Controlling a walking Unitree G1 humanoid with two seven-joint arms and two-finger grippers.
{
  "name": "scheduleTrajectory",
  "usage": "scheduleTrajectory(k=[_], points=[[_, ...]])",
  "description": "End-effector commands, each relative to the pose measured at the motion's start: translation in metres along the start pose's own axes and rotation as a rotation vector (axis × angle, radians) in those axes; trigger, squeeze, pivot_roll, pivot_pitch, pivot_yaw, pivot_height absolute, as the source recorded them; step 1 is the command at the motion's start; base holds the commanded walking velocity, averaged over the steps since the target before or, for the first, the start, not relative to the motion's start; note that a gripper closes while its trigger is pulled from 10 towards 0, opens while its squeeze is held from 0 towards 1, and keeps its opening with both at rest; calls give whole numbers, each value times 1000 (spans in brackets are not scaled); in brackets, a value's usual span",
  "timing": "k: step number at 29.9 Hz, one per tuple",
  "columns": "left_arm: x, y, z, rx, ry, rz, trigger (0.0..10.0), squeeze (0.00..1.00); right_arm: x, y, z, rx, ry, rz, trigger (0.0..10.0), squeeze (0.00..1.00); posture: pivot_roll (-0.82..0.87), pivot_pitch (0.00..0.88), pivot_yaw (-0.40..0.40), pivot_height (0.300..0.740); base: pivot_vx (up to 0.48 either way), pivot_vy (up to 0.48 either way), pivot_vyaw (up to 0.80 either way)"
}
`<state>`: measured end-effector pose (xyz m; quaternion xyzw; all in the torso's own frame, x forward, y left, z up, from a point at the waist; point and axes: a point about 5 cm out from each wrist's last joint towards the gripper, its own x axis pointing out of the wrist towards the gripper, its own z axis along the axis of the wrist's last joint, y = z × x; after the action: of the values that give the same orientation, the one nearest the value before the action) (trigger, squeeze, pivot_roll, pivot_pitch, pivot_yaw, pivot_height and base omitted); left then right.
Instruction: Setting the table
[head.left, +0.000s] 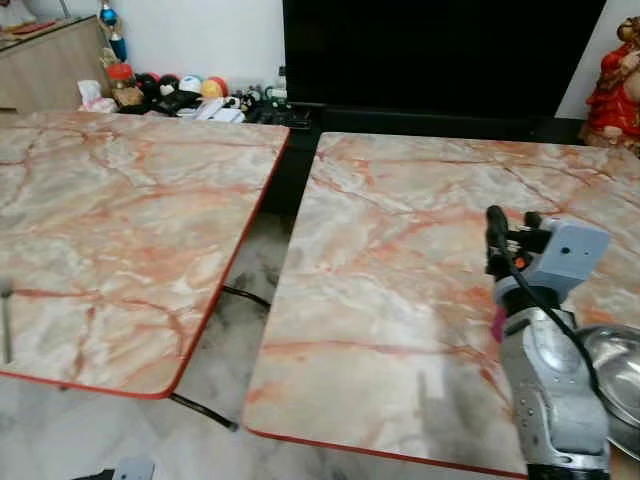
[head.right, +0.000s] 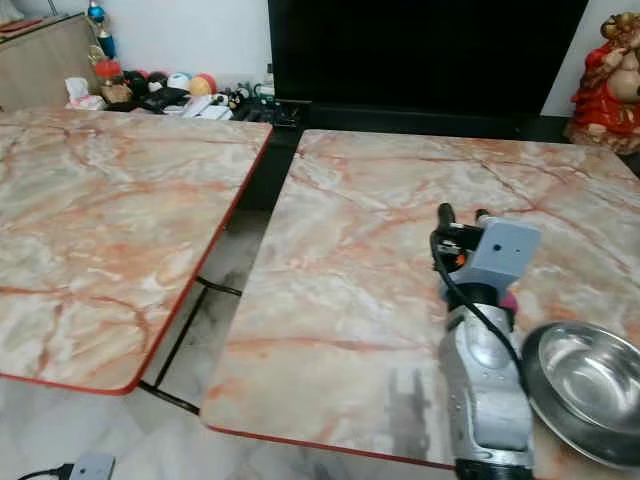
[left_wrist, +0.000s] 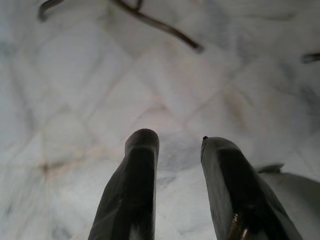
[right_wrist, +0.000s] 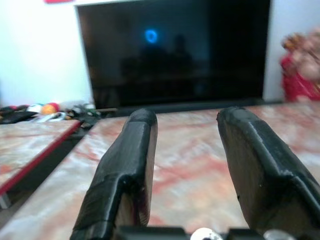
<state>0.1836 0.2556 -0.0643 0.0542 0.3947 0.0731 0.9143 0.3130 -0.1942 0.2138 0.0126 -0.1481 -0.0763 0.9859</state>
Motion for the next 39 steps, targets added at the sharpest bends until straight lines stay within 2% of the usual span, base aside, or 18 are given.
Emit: scheduleTrajectory(k=[1, 6, 15, 39], points=[[-4, 10, -12, 3, 47, 23, 10000, 0, 2, 11, 3, 36, -19, 27, 10000, 0, -37, 8, 20, 740, 0, 480, 800], [-3, 9, -10, 10, 44, 19, 10000, 0, 3, 11, 1, 86, -9, 13, 10000, 0, -34, 0, 23, 740, 0, 480, 281], [-3, 9, -9, 14, 40, 14, 10000, 0, 3, 18, -1, 113, -10, 21, 10000, 0, -38, 0, 23, 740, 0, 480, 0], [-4, 9, -10, 14, 40, 11, 10000, 0, 5, 23, -2, 137, -3, 16, 10000, 0, -32, 17, 22, 740, 0, 480, 0]])
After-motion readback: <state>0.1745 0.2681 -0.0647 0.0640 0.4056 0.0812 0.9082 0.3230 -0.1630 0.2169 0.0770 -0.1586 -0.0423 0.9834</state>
